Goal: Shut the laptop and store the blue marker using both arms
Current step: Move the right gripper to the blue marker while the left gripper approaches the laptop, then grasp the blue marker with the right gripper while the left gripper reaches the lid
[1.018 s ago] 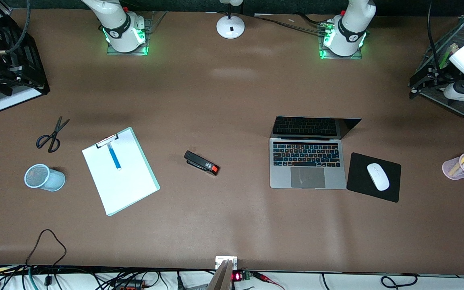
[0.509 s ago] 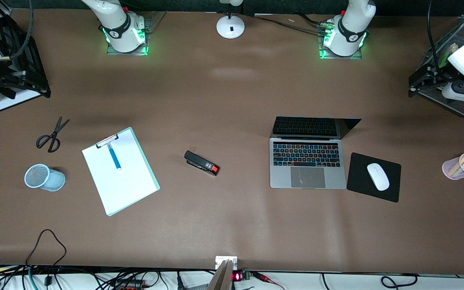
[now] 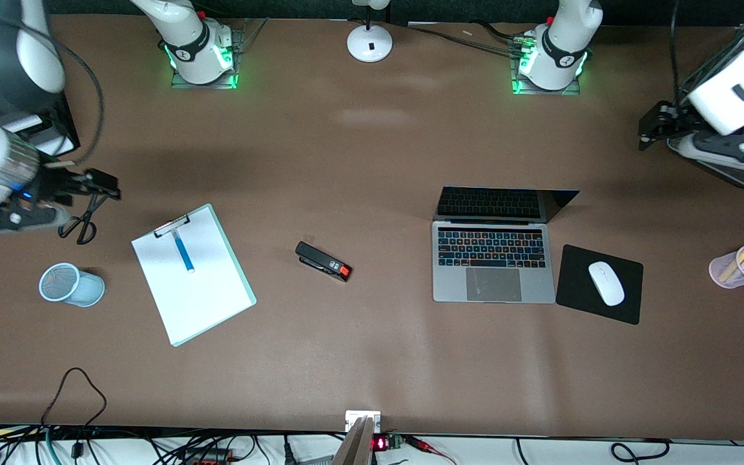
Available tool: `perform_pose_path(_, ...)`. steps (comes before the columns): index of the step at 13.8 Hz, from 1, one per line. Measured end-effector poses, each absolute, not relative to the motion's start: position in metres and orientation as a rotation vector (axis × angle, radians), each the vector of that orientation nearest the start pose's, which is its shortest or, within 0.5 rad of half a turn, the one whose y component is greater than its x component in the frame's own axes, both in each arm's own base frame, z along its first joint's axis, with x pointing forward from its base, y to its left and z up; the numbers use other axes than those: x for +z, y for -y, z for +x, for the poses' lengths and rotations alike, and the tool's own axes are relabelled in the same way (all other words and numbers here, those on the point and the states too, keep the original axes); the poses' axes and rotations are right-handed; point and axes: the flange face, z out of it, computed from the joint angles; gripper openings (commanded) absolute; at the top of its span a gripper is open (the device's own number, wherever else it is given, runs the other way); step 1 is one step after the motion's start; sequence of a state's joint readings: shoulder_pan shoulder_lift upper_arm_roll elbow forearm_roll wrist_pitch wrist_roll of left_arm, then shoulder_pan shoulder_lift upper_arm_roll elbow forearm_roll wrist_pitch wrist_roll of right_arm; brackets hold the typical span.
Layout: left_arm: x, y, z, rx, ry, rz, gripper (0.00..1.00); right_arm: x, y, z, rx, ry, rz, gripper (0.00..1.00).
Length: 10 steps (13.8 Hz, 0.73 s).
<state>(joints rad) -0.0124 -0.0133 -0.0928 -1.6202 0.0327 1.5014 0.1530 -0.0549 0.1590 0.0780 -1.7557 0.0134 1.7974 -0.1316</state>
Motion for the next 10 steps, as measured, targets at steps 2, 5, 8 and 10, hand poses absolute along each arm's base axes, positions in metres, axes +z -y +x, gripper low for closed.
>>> perform_pose_path(2,0.586,0.069,0.541,0.243,-0.385,-3.108,0.04,0.429,-0.023,0.596,0.172,0.274,-3.092,1.0)
perform_pose_path(5,0.568,0.108,0.542,0.324,-0.341,-3.163,0.0,0.381,-0.026,0.596,0.103,0.404,-3.079,1.0)
perform_pose_path(8,0.554,0.173,0.53,0.38,-0.265,-3.152,0.0,0.338,-0.028,0.597,0.047,0.497,-3.067,0.83)
perform_pose_path(10,0.536,0.208,0.519,0.411,-0.213,-3.133,0.0,0.313,-0.035,0.601,0.017,0.565,-3.054,0.74)
